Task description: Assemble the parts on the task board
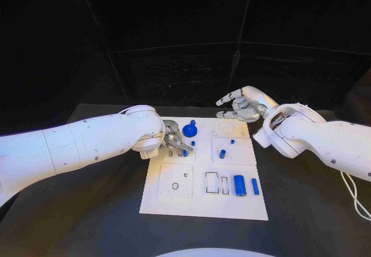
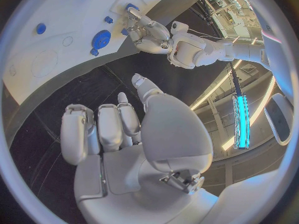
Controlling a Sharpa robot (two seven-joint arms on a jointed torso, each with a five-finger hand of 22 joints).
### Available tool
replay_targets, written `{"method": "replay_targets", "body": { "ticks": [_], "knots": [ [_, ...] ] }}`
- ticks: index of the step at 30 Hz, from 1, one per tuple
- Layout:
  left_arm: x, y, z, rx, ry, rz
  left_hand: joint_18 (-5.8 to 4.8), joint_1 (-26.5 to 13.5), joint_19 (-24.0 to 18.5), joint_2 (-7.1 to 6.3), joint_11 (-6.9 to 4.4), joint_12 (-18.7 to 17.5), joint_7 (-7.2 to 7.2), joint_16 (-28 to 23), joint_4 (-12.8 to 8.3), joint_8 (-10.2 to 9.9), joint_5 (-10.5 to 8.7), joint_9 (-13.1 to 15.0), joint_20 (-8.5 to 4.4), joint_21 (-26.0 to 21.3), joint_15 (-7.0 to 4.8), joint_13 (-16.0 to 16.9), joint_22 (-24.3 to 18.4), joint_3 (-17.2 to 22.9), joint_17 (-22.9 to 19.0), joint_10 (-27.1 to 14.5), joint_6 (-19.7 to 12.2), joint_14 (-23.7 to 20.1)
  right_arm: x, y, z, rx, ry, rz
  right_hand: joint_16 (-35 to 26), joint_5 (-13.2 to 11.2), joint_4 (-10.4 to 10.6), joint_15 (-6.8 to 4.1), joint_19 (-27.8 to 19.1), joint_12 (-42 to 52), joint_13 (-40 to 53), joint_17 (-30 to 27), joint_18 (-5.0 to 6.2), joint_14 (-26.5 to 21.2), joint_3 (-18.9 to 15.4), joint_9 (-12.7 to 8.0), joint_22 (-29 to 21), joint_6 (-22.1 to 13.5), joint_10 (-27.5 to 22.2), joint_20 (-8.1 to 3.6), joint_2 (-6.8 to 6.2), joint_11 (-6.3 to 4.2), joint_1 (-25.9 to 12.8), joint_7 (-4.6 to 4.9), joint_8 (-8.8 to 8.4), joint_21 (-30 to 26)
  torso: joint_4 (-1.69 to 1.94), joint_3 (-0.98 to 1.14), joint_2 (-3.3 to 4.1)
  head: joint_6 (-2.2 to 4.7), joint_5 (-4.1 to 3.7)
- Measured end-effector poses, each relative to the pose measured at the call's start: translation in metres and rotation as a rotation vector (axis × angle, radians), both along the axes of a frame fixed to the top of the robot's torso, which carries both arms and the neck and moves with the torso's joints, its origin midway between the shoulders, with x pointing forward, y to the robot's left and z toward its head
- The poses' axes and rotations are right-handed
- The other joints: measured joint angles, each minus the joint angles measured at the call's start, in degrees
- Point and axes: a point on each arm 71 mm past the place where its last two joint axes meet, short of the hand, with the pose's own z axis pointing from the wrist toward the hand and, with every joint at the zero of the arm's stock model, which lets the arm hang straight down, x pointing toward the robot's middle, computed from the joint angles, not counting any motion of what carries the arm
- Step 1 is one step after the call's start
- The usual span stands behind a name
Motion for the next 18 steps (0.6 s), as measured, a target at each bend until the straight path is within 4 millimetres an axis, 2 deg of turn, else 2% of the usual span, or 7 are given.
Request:
{"method": "replay_targets", "body": {
  "ticks": [9,14,15,18],
  "knots": [
    [0.0002,-0.0017,-0.0005,0.008,0.007,-0.007,0.0,0.7,0.0,0.52,0.0,0.0,0.21,0.0,-0.8,0.6,0.0,0.5,0.0,0.0,0.0,0.0,0.0,0.5,0.0,0.0,-0.2,0.0,0.0007,0.002,-0.0006,-0.002,0.004,0.004,0.0,0.3,0.0,0.0,0.0,0.0,0.0,0.0,0.0,0.0,0.0,0.0,0.0,0.0,0.0,0.0,0.0,0.0,0.0,0.0,-0.02,0.0,0.0,0.0,0.03,-0.25,-0.02],
    [-0.0001,-0.0025,0.0,0.007,0.005,-0.008,0.0,4.1,0.0,2.59,-0.13,0.0,-0.22,0.0,-2.9,0.8,0.0,1.1,0.0,0.0,-0.4,0.0,0.0,2.6,0.0,0.1,-0.6,0.0,0.0014,0.0015,-0.001,-0.003,0.005,0.003,0.0,0.3,0.0,0.0,0.0,0.0,0.0,0.0,0.0,0.0,0.0,0.0,0.0,0.0,0.0,0.0,0.0,0.0,0.0,0.0,-0.02,0.0,0.0,-0.02,0.03,-0.39,-0.01],
    [-0.0001,-0.0026,0.0001,0.006,0.004,-0.008,0.0,5.4,0.1,3.29,-0.21,0.0,-0.29,0.0,-3.9,0.8,0.0,1.2,-0.11,0.0,-0.42,0.0,0.0,3.6,0.0,0.2,-0.9,0.0,0.0014,0.0015,-0.001,-0.004,0.006,0.003,0.0,0.4,0.0,0.0,0.0,0.0,0.0,0.0,-0.01,0.0,0.0,0.0,0.0,0.0,0.0,0.0,0.0,0.0,0.0,0.0,-0.02,0.0,0.01,-0.02,0.03,-0.44,-0.01],
    [-0.0004,-0.0032,0.001,0.001,-0.001,-0.009,0.0,7.4,0.1,4.06,-0.42,0.0,-0.44,0.0,-5.9,0.9,-0.05,1.3,-0.28,0.0,-0.62,-0.3,0.0,5.7,0.0,0.0,-1.3,-0.2,0.0017,0.0016,-0.0013,-0.005,0.008,0.003,0.0,0.5,0.0,0.0,0.0,0.0,0.1,0.0,0.0,0.0,0.0,0.0,0.0,0.0,0.0,0.0,0.0,0.0,0.0,0.0,-0.03,0.0,0.02,-0.03,0.01,-0.5,-0.01]
  ]
}}
